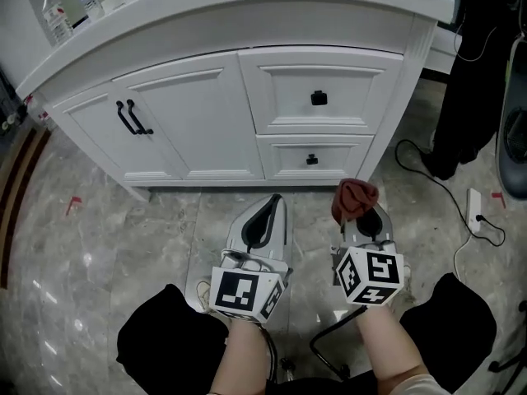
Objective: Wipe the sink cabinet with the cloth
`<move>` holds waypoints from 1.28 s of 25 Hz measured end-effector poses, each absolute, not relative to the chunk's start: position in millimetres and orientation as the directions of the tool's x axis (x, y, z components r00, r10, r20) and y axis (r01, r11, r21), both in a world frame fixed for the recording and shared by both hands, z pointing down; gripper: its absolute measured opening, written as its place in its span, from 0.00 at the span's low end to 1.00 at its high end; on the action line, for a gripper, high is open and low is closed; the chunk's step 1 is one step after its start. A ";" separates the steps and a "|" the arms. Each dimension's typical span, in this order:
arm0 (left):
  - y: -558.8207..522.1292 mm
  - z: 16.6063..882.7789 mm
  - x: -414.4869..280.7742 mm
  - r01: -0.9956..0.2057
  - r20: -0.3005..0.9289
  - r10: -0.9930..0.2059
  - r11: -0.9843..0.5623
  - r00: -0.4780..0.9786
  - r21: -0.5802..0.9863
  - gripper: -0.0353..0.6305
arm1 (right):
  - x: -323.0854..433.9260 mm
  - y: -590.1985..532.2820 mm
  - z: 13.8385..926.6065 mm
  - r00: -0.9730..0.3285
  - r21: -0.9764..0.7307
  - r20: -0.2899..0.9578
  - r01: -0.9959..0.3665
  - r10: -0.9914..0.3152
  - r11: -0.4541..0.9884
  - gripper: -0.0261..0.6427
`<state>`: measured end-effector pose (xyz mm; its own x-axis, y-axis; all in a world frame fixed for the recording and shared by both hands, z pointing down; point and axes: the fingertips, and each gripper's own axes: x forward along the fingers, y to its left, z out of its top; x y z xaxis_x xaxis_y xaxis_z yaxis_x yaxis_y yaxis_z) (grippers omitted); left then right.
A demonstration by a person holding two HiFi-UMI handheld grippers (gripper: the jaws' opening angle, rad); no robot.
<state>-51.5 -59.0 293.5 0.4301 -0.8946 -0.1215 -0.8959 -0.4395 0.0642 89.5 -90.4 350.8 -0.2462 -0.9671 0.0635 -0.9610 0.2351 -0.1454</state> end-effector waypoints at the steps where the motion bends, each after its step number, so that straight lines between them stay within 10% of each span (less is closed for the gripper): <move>1: -48.6 291.1 -50.3 -0.894 -0.126 -0.892 -0.444 0.434 0.067 0.05 | 89.6 -80.0 345.9 -0.243 -0.140 0.055 -0.962 -0.968 0.233 0.16; 32: 82.4 243.4 -26.2 -0.873 -0.182 -0.854 -0.482 0.487 -0.074 0.05 | 84.6 62.1 288.1 -0.279 -0.087 -0.023 -0.956 -0.960 0.279 0.16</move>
<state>-26.2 82.4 243.4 0.4867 -0.8544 -0.1821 -0.8732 -0.4817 -0.0735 84.6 62.1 288.1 -0.2785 -0.9601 -0.0233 -0.9562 0.2795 -0.0874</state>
